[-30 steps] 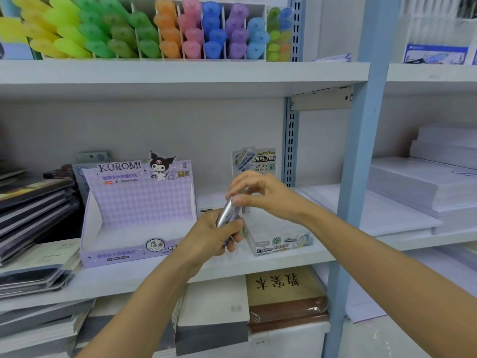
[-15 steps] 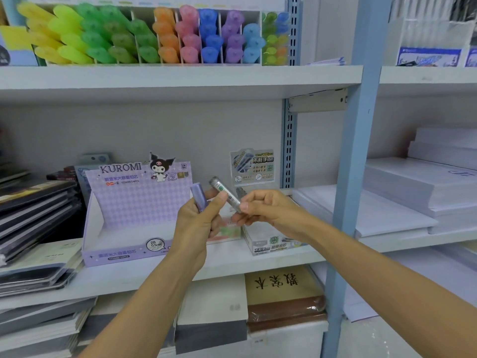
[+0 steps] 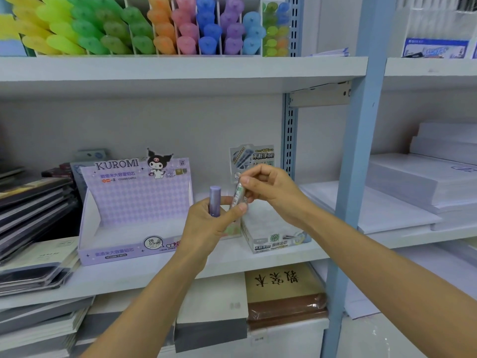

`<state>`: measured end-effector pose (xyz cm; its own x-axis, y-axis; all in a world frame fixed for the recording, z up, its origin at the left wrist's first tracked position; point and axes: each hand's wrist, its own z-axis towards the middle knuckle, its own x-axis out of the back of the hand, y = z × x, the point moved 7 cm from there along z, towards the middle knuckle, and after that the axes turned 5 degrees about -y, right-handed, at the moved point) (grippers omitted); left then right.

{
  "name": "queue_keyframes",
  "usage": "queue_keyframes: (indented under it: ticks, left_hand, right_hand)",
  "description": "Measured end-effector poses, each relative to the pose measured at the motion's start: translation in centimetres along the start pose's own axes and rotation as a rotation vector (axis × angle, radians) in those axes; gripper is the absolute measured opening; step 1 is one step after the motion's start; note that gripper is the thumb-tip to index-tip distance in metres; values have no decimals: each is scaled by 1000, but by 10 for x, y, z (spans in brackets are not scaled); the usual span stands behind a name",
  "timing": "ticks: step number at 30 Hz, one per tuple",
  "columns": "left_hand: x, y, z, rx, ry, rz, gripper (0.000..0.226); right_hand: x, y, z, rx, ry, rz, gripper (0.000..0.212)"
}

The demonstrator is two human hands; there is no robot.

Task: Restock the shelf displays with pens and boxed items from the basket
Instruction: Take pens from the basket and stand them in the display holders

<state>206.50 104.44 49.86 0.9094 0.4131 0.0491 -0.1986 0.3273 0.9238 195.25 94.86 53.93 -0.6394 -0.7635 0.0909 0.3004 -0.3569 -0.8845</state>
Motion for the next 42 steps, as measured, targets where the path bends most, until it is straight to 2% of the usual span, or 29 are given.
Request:
queue_keyframes:
  ticks: [2, 4, 6, 8, 11, 14, 16, 23, 29, 34, 39, 42]
  left_hand:
    - [0, -1, 1, 1, 3, 16, 18]
    - [0, -7, 3, 43, -12, -8, 24]
    - [-2, -9, 4, 79, -56, -38, 20]
    - [-5, -10, 4, 91, -128, -66, 17]
    - [-8, -11, 3, 84, -187, -84, 11]
    - [1, -17, 6, 122, -99, -143, 9]
    - [6, -19, 6, 140, -74, -167, 16]
    - [8, -14, -1, 73, -136, -102, 21]
    - [4, -11, -4, 62, -193, -106, 21]
    - [2, -13, -4, 76, -188, -134, 19]
    - [2, -14, -4, 83, -191, -145, 21]
    - [3, -14, -4, 78, -186, -143, 19]
  right_hand:
    - [0, 2, -1, -13, -7, 31, 13]
    - [-3, 3, -2, -21, -75, 46, 25]
    - [-4, 3, -2, -20, -154, 51, 33]
    - [-2, 3, -2, -6, -180, 14, 31]
    - [12, 1, 5, 35, -56, -35, 23]
    - [37, -1, 11, 76, 160, -173, 14]
    - [47, 4, 13, 63, 224, -328, 12]
    - [36, 31, 20, 24, 179, -661, 17]
    - [41, 30, 28, 3, 110, -737, 15]
    - [36, 37, 29, 14, 130, -760, 22]
    - [30, 46, 26, 3, 76, -920, 12]
    - [33, 35, 20, 33, 133, -903, 14]
